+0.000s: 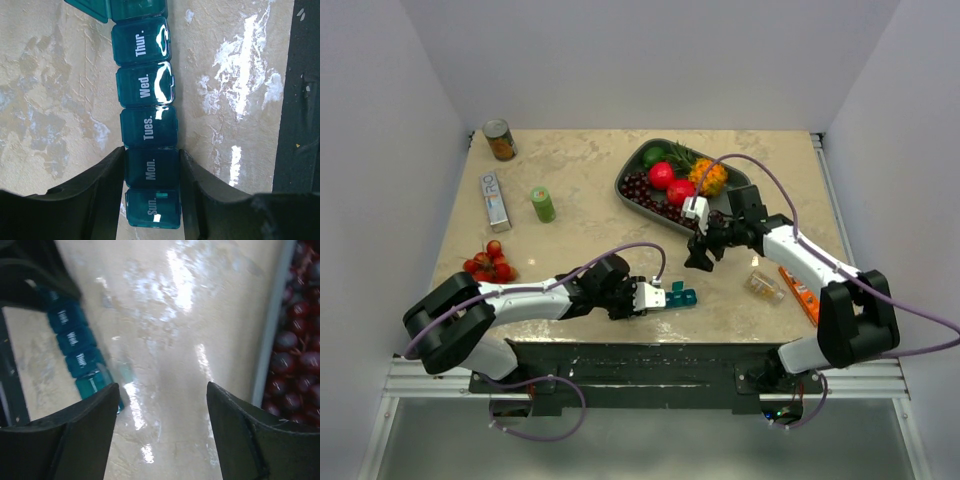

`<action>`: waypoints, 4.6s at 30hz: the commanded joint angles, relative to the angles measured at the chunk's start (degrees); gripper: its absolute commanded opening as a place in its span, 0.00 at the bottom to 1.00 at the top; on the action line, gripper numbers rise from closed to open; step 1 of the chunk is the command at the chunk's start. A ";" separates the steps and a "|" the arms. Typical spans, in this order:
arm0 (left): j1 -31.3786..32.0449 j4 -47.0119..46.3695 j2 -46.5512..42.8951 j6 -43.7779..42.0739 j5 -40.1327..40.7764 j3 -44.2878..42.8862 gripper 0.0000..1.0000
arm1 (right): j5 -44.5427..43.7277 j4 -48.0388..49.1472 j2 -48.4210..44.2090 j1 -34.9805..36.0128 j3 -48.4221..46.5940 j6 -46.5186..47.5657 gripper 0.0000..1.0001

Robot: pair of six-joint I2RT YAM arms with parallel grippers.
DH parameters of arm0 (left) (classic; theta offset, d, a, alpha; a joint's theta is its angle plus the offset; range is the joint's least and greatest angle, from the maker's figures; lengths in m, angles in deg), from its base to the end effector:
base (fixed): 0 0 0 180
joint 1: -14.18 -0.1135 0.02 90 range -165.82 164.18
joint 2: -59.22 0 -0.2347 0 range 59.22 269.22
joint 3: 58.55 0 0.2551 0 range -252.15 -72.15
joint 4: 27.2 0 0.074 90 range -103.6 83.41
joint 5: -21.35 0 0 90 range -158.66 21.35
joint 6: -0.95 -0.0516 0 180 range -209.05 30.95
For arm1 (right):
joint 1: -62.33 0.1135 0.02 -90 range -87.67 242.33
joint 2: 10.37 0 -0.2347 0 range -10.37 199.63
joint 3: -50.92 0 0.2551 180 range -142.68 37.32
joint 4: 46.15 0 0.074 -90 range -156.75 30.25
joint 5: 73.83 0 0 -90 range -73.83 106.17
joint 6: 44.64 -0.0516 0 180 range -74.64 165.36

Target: Sort the pills into containers

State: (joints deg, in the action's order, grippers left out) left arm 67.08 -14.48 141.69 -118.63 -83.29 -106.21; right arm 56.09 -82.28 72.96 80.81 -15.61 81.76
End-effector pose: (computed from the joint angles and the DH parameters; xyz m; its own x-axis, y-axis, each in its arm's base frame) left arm 0.1599 -0.2331 0.1091 0.0448 0.7326 -0.6792 0.9803 0.0988 0.1712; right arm 0.2792 0.1282 0.1823 -0.2471 -0.5625 -0.7890 -0.9400 0.3367 0.0544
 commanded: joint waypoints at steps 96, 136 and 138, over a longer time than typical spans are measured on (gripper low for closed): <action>0.01 0.10 2.25 3.30 7.34 -5.84 0.53 | 2.79 -11.22 -3.33 0.43 -3.06 11.23 0.75; -1.23 0.45 -38.62 8.84 13.40 5.94 1.00 | -20.85 -31.97 -14.51 -20.59 -1.04 12.46 0.86; -1.23 0.53 -38.97 8.67 13.67 5.94 1.00 | -21.46 -31.80 -14.25 -20.68 -0.78 12.20 0.86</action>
State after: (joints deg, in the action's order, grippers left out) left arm 66.19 -13.32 104.21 -110.61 -71.33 -99.50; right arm 36.82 -113.36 59.21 60.48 -16.75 94.44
